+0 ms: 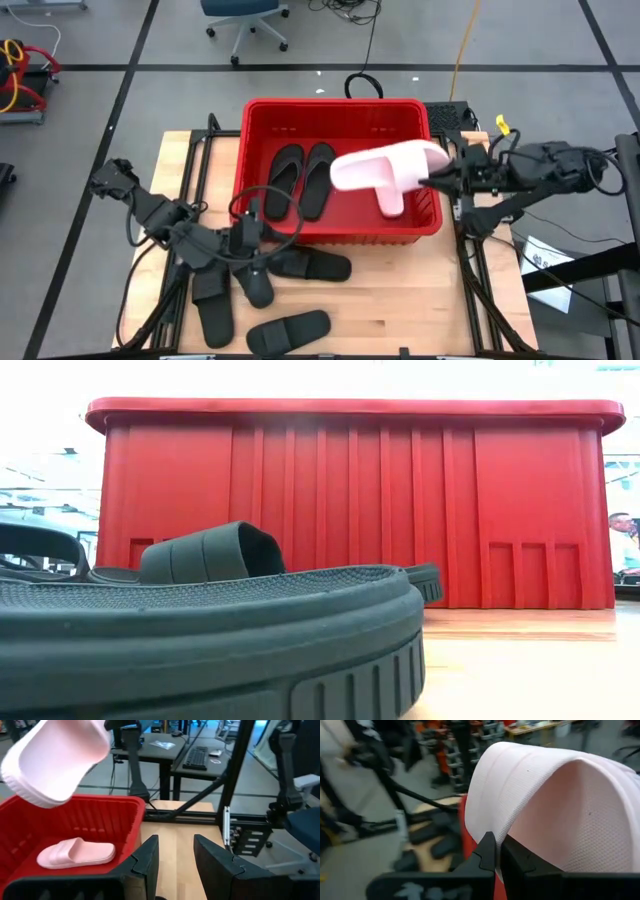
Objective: Pick and place slides into bin
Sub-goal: Put the pink slide into the red bin
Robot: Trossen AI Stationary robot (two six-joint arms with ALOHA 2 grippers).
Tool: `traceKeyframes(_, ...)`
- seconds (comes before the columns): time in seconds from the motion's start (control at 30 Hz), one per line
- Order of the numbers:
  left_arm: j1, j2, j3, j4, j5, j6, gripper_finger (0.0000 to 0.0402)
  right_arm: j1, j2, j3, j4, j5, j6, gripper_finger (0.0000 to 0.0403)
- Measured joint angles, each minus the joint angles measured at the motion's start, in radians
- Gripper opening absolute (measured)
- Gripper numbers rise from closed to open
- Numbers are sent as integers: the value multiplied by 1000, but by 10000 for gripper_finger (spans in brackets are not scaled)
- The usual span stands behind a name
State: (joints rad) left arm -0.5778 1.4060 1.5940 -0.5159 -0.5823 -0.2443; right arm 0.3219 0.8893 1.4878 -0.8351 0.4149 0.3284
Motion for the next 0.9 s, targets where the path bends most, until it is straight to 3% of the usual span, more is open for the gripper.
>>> traceKeyframes(0.17, 32, 0, 0, -2, -2, 0, 122, -127, 21, 29, -48, -13, -167, 0)
traceKeyframes(0.4, 69, 0, 0, -5, -1, 31, 122, -326, 132, 45, -54, -134, -335, 0)
traceKeyframes(0.9, 102, 0, 0, -85, 14, 306, 122, -668, 430, 47, -205, -470, -468, 0)
